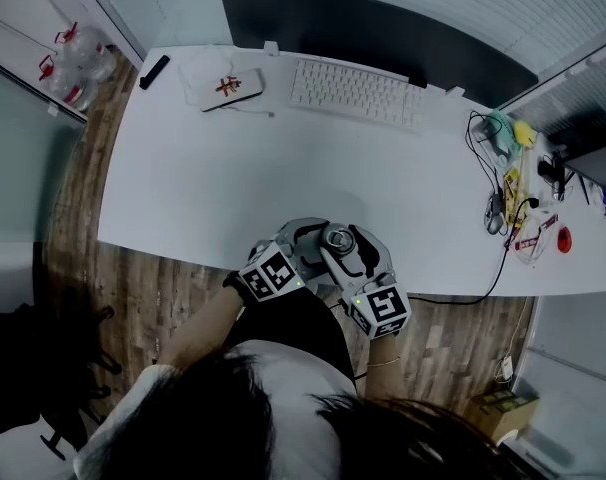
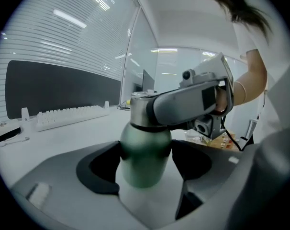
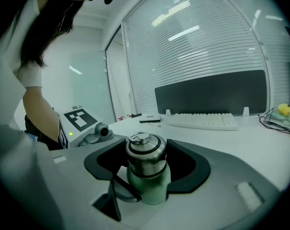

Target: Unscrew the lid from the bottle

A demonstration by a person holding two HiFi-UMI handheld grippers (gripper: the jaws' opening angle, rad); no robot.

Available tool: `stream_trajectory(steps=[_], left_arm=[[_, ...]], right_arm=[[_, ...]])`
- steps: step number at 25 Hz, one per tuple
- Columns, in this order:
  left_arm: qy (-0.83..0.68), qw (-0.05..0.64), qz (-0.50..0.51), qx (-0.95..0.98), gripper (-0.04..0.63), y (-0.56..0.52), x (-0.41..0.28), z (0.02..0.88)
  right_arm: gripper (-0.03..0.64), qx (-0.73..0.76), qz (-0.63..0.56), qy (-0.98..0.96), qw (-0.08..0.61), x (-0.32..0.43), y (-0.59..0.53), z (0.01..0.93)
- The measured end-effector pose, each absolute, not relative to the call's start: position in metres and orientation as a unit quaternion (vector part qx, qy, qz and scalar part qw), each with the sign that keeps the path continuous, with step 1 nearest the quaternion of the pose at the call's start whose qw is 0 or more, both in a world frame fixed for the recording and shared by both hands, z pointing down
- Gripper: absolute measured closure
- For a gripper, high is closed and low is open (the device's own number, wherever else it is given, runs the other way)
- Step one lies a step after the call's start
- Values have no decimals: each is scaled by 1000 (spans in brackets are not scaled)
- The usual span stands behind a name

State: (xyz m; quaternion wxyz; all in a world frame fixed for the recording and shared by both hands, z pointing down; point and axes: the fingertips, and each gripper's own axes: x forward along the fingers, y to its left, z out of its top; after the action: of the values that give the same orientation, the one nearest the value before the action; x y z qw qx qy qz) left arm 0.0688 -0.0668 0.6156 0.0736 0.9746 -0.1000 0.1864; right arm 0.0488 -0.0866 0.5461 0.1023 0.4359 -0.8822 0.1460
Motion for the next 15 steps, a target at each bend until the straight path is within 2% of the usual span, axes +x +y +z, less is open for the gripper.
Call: stream_trajectory(steps=[8, 15], left_arm=[[-84, 69, 190, 976, 219, -68, 66, 616], [1, 52, 211, 976, 215, -67, 63, 618]], right_arm=[[373, 417, 137, -892, 105, 46, -86, 547], [362, 330, 142, -926, 116, 41, -85, 547]])
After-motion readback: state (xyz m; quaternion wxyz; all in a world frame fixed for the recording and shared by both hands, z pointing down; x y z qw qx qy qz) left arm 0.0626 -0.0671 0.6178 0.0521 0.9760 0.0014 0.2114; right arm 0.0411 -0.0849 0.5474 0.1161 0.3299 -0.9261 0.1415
